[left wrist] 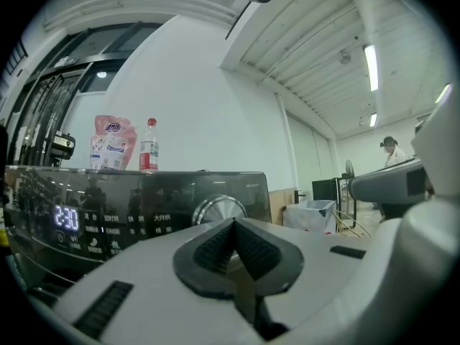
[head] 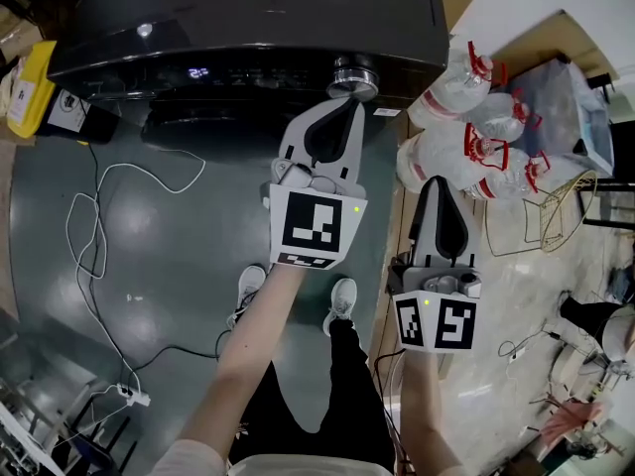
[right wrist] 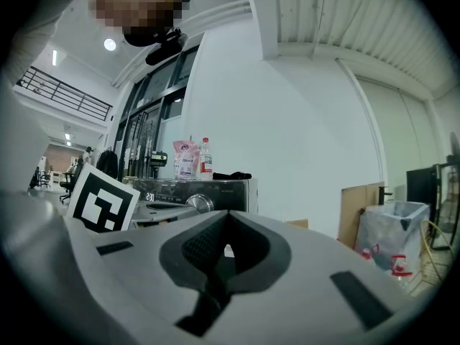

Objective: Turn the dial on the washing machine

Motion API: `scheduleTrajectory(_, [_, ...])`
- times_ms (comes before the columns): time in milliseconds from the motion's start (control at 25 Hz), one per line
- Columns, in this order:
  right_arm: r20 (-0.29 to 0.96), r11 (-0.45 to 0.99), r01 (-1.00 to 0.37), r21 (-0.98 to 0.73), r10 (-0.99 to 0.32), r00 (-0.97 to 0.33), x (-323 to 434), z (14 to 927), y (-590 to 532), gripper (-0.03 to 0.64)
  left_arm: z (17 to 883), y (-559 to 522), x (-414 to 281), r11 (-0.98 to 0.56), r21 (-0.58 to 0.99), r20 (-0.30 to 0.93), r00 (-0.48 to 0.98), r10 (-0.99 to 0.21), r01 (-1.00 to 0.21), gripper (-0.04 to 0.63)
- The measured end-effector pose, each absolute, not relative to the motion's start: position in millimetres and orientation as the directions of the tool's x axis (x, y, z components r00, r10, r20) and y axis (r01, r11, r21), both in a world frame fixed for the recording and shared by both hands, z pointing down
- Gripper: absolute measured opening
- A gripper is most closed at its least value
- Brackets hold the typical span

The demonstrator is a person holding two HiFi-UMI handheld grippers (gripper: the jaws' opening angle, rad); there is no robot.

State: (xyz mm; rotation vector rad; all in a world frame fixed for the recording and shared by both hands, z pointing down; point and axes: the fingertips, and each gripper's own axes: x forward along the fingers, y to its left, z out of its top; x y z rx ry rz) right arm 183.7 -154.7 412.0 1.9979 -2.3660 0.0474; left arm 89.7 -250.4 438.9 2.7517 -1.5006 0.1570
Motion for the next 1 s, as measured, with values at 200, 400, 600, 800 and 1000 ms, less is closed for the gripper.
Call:
scheduleTrajectory(200, [-0.008,0.179,-0.984,0.022,-0.984,-0.179,172.0,370.9,-161.8,0.002,393.7,-244.9,79.9,-0.541,-0.069,0.048,0.539,-0.841,-0.838,-0.002])
scheduleTrajectory(400, [-0.087,0.175,-0.983,0.053,-0.980,-0.179,160.7,298.8,-169.9,0.002,309.1,-241.9,55.1,-0.515,-0.099,-0.039,0.521,-0.853,-0.851,-0.002])
scheduleTrajectory(600, [-0.105,0.173,-0.983,0.058,-0.978,-0.178,136.7,233.9,-159.0,0.002,230.1,-215.3,2.1,-0.464,-0.091,-0.080,0.471,-0.878,-0.881,-0.002])
scheduleTrajectory(800, [-0.085,0.203,-0.974,0.099,-0.974,-0.211,113.0,185.2,-137.2,0.002,169.2,-173.4,-44.8,-0.414,-0.041,-0.115,0.415,-0.902,-0.910,-0.002])
scheduleTrajectory(1000, [-0.070,0.231,-0.961,0.153,-0.967,-0.243,84.6,165.1,-103.0,0.002,138.0,-131.8,-84.2,-0.377,-0.095,-0.136,0.387,-0.912,-0.921,-0.002])
